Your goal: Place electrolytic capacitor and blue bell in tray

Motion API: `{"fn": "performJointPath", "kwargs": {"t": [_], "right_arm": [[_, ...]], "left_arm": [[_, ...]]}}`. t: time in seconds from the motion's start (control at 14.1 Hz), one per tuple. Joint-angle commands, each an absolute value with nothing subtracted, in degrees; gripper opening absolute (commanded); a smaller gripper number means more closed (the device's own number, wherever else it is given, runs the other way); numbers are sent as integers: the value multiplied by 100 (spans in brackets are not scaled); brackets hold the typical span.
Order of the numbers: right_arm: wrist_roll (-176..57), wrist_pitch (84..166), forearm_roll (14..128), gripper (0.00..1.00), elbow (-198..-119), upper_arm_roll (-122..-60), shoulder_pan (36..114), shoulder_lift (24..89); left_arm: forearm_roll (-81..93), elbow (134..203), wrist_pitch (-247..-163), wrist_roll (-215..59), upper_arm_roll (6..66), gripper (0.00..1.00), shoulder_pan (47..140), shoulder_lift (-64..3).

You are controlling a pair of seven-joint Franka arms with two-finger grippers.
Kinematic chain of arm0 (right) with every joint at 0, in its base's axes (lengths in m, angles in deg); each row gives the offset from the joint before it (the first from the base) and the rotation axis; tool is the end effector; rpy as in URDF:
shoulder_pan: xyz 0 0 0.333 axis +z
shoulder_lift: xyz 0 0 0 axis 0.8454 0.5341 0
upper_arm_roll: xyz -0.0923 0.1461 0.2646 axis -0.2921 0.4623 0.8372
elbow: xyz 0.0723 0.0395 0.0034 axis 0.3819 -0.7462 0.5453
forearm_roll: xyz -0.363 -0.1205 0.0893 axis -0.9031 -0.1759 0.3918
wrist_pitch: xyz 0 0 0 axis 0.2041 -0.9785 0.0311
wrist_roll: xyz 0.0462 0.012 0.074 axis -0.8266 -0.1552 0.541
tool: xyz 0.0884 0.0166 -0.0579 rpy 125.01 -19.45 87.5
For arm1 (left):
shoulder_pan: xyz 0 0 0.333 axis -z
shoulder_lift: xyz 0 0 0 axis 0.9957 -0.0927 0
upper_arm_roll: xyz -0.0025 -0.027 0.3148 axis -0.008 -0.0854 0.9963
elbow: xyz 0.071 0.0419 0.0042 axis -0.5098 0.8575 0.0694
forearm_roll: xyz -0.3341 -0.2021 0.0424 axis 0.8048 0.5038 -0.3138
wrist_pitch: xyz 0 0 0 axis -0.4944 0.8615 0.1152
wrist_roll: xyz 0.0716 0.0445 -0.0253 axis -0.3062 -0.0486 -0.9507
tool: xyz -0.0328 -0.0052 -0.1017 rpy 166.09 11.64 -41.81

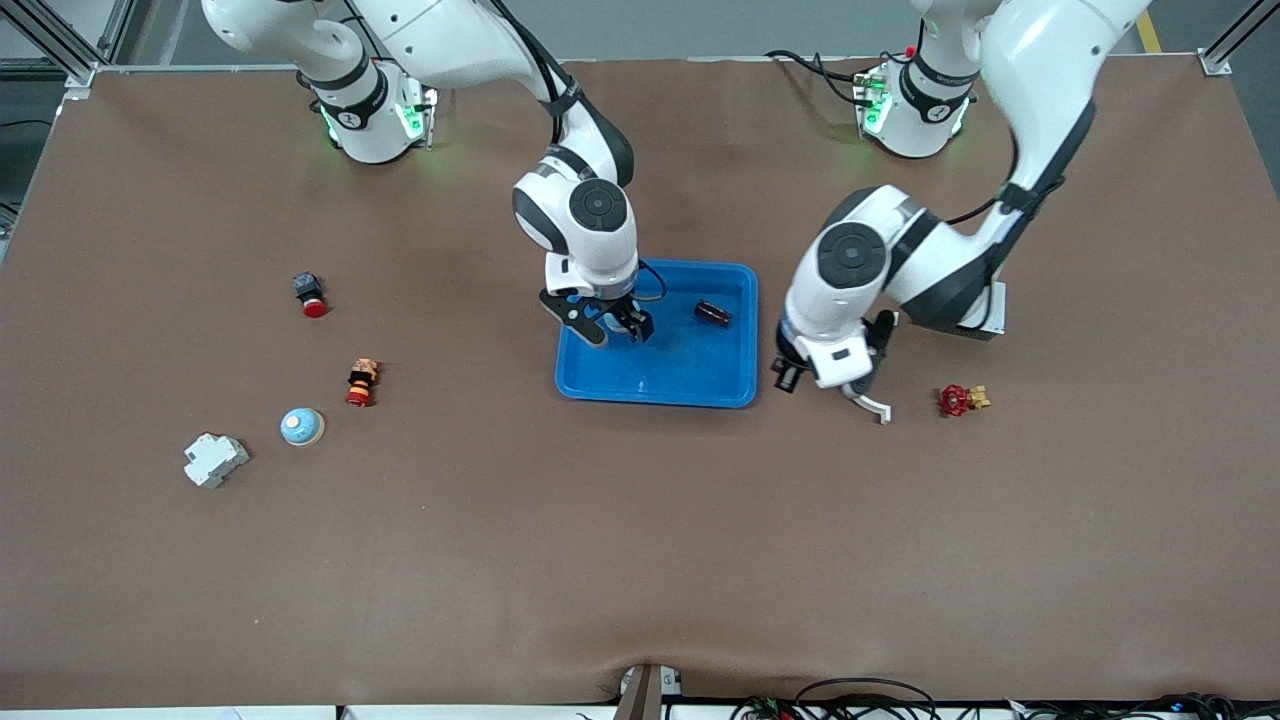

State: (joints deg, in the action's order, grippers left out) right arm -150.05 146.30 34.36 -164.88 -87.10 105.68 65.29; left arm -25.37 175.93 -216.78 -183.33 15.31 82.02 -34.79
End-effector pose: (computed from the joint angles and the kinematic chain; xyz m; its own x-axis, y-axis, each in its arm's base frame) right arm 0.4420 0.4676 0.2196 0.7802 -0.6254 0.0124 -0.6256 -0.7799 0.0202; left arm 0.5325 -0.3394 0.2854 0.4184 0.9082 -0.0093 0.9081 -0.4185 -0.0128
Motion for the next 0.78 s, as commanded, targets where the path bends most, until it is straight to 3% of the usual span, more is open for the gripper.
{"fn": "performJointPath", "kwargs": {"t": [0.0, 0.28, 0.71], "right_arm": [[-14158, 14058, 3379, 100, -16574, -8645, 10054, 6050], [-12822, 13521, 3379, 100, -16644, -8645, 9333, 5636], [-10607, 13511, 3379, 100, -17013, -8654, 8033, 5266]], "left_arm": [[-2650, 17213, -21578, -18784, 1547, 0, 8502, -3919], [-2711, 17213, -21613, -19030, 1582, 0, 8757, -4147], [-3186, 17046, -21622, -19374, 1730, 0, 9074, -4657]]}}
